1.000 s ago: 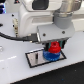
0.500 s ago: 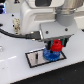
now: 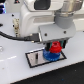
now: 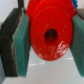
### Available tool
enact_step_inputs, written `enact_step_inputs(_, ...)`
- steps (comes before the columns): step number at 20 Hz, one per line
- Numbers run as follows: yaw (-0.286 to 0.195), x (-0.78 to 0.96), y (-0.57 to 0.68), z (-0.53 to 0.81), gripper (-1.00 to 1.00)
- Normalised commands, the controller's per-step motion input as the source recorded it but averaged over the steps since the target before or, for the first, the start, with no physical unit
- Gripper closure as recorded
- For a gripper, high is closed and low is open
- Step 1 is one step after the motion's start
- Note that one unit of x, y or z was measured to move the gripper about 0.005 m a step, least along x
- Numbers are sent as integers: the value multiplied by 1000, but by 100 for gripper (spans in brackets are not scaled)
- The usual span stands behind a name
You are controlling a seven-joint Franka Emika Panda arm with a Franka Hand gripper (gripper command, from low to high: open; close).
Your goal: Insert the blue gear onto the right peg, followed by the red gear
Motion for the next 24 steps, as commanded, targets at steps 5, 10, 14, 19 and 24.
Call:
enact_step_inputs(5,0,-9,-25,140,100)
enact_step_inputs(10,0,1,9,70,100)
enact_step_inputs(14,0,3,-58,114,100)
enact_step_inputs(19,0,91,-139,163,100)
enact_step_inputs(24,0,85,-109,268,100)
